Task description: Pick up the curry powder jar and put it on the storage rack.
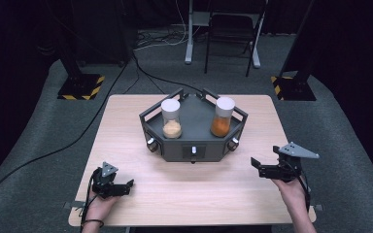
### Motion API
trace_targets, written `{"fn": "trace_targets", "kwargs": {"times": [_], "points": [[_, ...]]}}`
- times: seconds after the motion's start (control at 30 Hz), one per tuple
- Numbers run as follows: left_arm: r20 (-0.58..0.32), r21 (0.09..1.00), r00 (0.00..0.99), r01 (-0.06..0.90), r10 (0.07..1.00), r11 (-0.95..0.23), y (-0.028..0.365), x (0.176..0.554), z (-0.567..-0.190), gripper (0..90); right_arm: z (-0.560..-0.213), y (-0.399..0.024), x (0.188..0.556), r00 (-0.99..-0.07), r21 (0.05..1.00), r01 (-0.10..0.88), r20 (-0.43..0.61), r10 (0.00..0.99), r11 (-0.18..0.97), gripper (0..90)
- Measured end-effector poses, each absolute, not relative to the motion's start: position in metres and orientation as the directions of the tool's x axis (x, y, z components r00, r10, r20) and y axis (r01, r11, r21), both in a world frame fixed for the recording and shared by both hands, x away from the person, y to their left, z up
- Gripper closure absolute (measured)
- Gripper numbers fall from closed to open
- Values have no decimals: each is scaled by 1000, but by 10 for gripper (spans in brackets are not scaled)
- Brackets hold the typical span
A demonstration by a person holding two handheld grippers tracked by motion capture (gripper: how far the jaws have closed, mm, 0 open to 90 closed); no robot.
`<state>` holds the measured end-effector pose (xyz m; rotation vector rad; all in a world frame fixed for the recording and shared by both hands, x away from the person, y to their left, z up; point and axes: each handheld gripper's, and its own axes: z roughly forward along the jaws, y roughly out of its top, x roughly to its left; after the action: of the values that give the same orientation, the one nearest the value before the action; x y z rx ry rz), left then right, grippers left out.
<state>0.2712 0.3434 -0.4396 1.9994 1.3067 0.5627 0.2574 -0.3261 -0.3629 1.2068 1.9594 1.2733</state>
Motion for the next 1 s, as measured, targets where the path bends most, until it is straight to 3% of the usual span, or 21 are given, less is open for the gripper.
{"fn": "trace_targets", "kwargs": {"times": [0.47,1.0], "points": [[-9,734,410,622,912,-273,345,271,-440,55,-412,-341,245,-437,877,459,83,896,142,0],[-8,734,408,622,913,-272,344,271,-440,55,-433,-352,254,-424,829,535,95,901,164,0]]}}
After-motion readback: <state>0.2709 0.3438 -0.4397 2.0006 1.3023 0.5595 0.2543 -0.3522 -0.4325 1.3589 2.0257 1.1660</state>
